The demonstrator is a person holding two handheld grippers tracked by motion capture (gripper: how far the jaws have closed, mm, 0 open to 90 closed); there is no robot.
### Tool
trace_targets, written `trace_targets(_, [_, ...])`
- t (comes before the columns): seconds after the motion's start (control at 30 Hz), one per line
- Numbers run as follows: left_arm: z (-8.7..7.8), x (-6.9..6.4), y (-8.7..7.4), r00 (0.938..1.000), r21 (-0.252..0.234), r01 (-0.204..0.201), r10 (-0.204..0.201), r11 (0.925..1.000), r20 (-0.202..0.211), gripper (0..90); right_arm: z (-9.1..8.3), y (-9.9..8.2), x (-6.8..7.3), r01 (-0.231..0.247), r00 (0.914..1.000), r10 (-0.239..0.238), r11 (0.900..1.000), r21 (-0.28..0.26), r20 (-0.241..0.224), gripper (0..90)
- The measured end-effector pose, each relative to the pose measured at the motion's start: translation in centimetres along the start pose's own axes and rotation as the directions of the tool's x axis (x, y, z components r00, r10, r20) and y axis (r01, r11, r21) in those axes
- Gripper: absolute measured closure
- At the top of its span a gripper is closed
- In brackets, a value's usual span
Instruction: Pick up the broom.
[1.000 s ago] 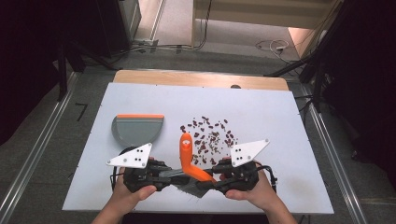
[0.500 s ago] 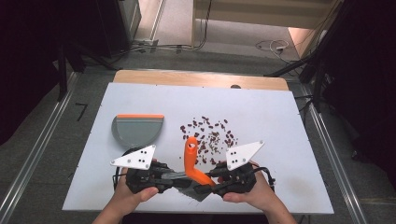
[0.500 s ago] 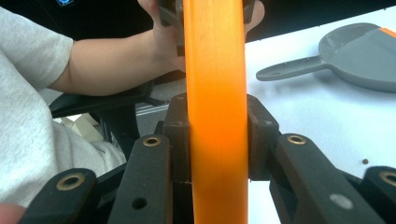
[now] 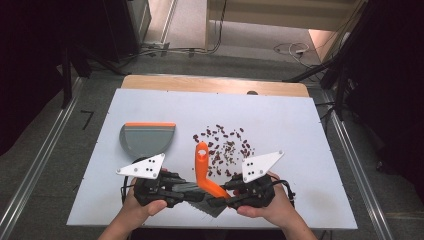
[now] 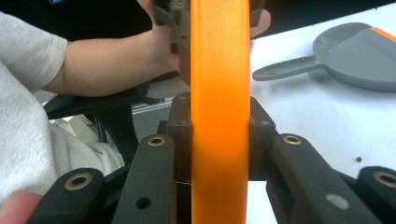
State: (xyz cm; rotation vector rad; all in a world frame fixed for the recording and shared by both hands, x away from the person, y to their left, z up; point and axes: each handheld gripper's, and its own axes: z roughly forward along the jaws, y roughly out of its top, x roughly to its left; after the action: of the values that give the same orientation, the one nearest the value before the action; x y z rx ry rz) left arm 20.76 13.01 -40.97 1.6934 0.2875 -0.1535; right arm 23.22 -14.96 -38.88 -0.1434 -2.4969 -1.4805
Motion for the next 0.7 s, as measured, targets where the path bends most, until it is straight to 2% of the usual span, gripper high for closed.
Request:
trace_targets(0.07, [-0.2,0.0,0.0,0.9994,0.001,-0.002,0.002,1.0000,-0.036,52.9,-0.1,-0.1,-0.1,-0.008,0.9997,0.008,1.0000,0.001,0.022,68.5])
trace_targets(0.17, [-0.6,0.3,-0.3,0.9959,-0.009,0.006,-0.007,0.9999,-0.091,37.2,-0.5,-0.2,-0.5,-0.032,0.9986,0.033,0.9994,-0.009,0.042,68.5])
trace_targets(0.2, [-0.7,0.4,-0.4,0.9935,-0.017,0.015,-0.016,0.9998,-0.112,37.2,-0.5,-0.2,-0.5,-0.032,0.9986,0.033,0.9994,-0.009,0.042,68.5])
trace_targets(0.3, [-1.2,0.8,-0.7,0.9831,-0.018,0.021,-0.024,0.9996,-0.181,16.4,-0.9,-0.3,-0.8,-0.056,0.9942,0.056,0.9984,-0.006,0.091,68.5])
trace_targets(0.33, [-1.3,0.9,-0.8,0.9797,-0.024,0.025,-0.029,0.9994,-0.198,10.9,-1.0,-0.3,-0.8,-0.057,0.9918,0.057,0.9984,-0.002,0.115,68.5])
trace_targets(0.37, [-1.6,1.0,-0.9,0.9766,-0.033,0.025,-0.032,0.9991,-0.213,6.5,-1.2,-0.4,-1.0,-0.072,0.9841,0.072,0.9974,-0.005,0.162,68.5])
trace_targets(0.43, [-2.1,1.3,-1.1,0.9685,-0.051,0.034,-0.045,0.9981,-0.245,3.9,-1.3,-0.4,-1.1,-0.081,0.9809,0.080,0.9967,-0.005,0.177,68.5])
trace_targets(0.53, [-2.8,1.4,-1.3,0.9616,-0.075,0.022,-0.041,0.9969,-0.271,0.8,-1.7,-0.6,-1.5,-0.094,0.9701,0.094,0.9955,-0.011,0.223,68.5])
trace_targets(0.57, [-3.1,1.4,-1.4,0.9588,-0.079,0.016,-0.038,0.9967,-0.281,0.2,-2.0,-0.7,-1.7,-0.105,0.9603,0.107,0.9943,-0.019,0.258,68.5])
trace_targets(0.6, [-3.3,1.5,-1.5,0.9564,-0.080,0.011,-0.034,0.9967,-0.290,0.2,-2.0,-0.7,-1.7,-0.105,0.9603,0.107,0.9943,-0.019,0.258,68.5])
trace_targets(0.63, [-3.4,1.5,-1.6,0.9509,-0.081,0.005,-0.030,0.9967,-0.308,0.2,-2.2,-0.8,-1.8,-0.114,0.9573,0.115,0.9933,-0.021,0.265,68.5])
trace_targets(0.67, [-3.6,1.5,-1.7,0.9477,-0.086,0.003,-0.031,0.9963,-0.318,0.2,-2.5,-0.9,-2.1,-0.123,0.9473,0.125,0.9921,-0.024,0.295,68.5])
trace_targets(0.7, [-3.8,1.6,-1.8,0.9469,-0.094,0.008,-0.038,0.9955,-0.319,0.2,-2.5,-0.9,-2.1,-0.123,0.9473,0.125,0.9921,-0.024,0.295,68.5])
